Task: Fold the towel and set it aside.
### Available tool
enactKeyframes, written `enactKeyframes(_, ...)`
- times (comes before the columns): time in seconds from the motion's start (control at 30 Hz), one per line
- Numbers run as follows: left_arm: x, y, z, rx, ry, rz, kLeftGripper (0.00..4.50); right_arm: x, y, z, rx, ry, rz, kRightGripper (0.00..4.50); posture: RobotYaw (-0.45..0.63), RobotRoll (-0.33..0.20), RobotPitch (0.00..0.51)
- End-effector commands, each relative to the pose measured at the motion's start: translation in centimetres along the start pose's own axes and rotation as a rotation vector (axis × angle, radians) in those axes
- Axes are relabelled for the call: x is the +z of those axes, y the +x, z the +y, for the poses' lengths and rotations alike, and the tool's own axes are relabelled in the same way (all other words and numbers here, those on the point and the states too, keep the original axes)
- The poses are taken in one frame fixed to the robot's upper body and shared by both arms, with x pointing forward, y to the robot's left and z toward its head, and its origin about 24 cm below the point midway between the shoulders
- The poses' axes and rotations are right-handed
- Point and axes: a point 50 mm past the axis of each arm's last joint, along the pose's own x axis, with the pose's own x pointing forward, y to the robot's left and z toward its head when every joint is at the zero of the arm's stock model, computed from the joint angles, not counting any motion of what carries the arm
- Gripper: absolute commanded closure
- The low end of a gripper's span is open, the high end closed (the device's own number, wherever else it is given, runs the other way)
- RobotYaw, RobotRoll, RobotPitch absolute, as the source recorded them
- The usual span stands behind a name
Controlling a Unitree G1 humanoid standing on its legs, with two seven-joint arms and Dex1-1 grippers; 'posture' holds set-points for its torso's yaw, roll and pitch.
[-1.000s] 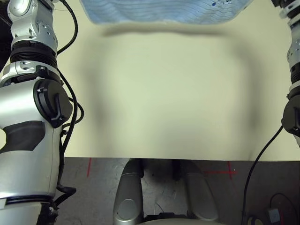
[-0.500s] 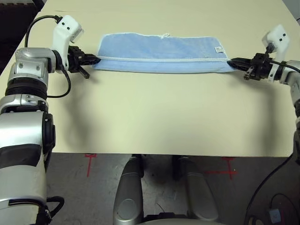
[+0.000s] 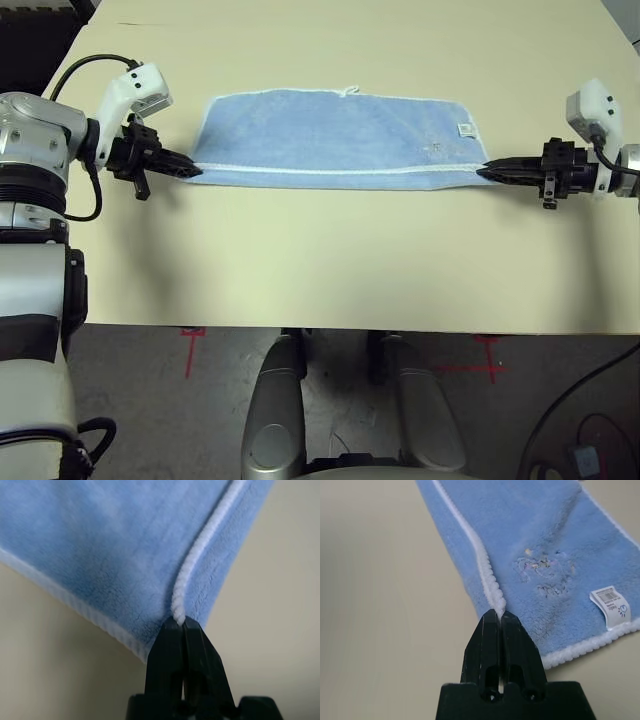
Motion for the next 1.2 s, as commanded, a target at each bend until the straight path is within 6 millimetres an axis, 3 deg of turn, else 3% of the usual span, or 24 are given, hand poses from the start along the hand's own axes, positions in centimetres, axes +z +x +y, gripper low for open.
enactKeyframes(0.03, -1.0, -0.2, -0.9, -0.050, -0.024, 0.023, 4.47, -0.2, -1.5, 1.1, 0.016, 0.026, 0.007, 4.50, 0.04, 0.000, 0.313)
enactKeyframes(0.37, -2.5, -0.6, -2.1, -0.103, -0.065, 0.057, 4.47, -2.4, -3.9, 2.7, 0.027, 0.081, 0.125, 4.50, 0.04, 0.000, 0.315)
enactKeyframes(0.73, -0.9, -0.9, -3.7, -0.183, -0.084, -0.024, 4.47, -2.5, -4.0, 2.4, 0.005, 0.055, 0.117, 4.50, 0.05, 0.000, 0.315)
enactKeyframes(1.03, -0.2, -0.6, -1.1, -0.048, -0.102, -0.091, 4.47, -1.7, -4.4, 0.1, -0.139, 0.063, 0.061, 4.50, 0.04, 0.000, 0.314)
enactKeyframes(1.2, 0.6, 0.6, 0.3, 0.049, -0.111, -0.151, 4.47, -2.0, -3.2, -0.8, -0.207, 0.101, 0.038, 4.50, 0.05, 0.000, 0.314)
